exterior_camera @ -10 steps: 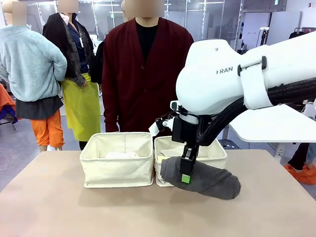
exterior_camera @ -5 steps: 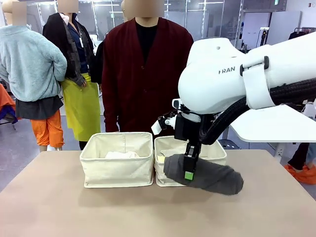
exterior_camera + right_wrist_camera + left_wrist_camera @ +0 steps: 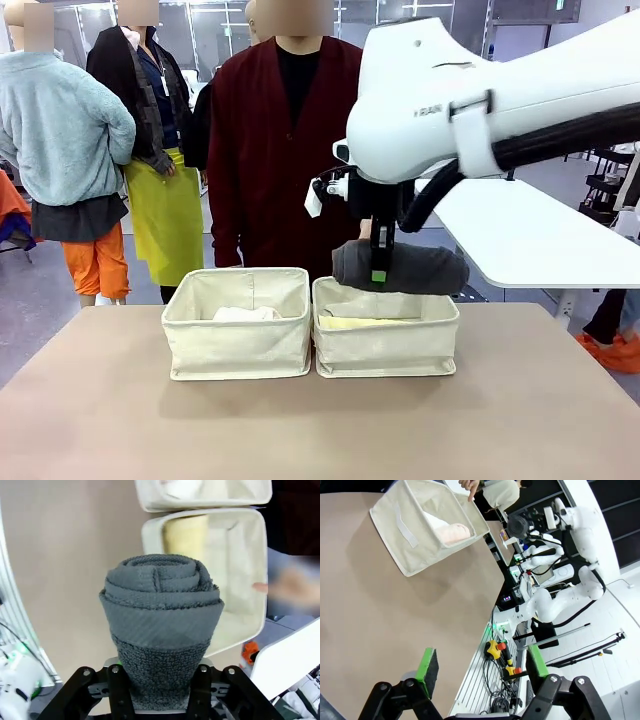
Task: Divide the towels into two baskets.
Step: Pick up one hotel-folded towel from the bottom of the table and place it in the Fabric basket indicated by the person.
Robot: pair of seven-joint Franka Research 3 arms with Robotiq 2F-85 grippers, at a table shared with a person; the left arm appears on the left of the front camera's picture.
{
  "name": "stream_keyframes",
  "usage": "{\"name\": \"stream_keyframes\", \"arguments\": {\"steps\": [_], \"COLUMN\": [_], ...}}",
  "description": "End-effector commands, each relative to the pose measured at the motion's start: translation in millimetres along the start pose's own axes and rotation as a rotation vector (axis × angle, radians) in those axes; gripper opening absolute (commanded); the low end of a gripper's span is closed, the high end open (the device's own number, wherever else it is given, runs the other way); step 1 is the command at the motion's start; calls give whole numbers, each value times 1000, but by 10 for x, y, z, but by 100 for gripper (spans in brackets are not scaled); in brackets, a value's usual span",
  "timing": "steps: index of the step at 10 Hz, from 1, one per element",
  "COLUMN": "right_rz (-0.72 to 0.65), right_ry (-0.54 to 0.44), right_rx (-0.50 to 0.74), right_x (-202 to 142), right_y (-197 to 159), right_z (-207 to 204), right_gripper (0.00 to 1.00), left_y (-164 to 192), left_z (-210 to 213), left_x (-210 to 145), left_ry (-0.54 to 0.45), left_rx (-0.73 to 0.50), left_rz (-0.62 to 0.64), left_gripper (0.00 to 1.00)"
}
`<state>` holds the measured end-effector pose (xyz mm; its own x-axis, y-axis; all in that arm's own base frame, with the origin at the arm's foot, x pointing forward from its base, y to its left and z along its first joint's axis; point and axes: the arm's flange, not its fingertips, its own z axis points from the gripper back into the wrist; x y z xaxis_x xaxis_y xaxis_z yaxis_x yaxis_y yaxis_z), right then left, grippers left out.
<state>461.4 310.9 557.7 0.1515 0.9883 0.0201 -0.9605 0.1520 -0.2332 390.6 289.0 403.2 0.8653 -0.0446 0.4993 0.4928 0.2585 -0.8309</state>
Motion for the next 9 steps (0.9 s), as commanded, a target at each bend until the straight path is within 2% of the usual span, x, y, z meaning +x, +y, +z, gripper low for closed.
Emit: {"name": "stream_keyframes", "arguments": {"steps": [1, 2, 4, 8, 9], "right_rz": [56, 102, 83, 89, 83], "right_ry": [36, 48, 60, 132, 124], "right_rx": [-14, -20, -25, -1, -3], "right_x": [247, 296, 323, 262, 251], "right_y": [-489, -679, -997, -1291, -1297], "right_z": [-310, -484, -803, -1208, -1236], "right_gripper": [41, 41, 41, 41, 44], "left_y": [-55, -55, -55, -55, -55], "left_z": [11, 11, 11, 11, 11], "left_x": [-35, -35, -35, -35, -35], "left_ry": [1, 1, 1, 1, 1], "left_rx": [-7, -7, -7, -7, -7], "left_rz": [-12, -12, -12, -12, -12], "left_gripper": [89, 89, 89, 89, 89]}}
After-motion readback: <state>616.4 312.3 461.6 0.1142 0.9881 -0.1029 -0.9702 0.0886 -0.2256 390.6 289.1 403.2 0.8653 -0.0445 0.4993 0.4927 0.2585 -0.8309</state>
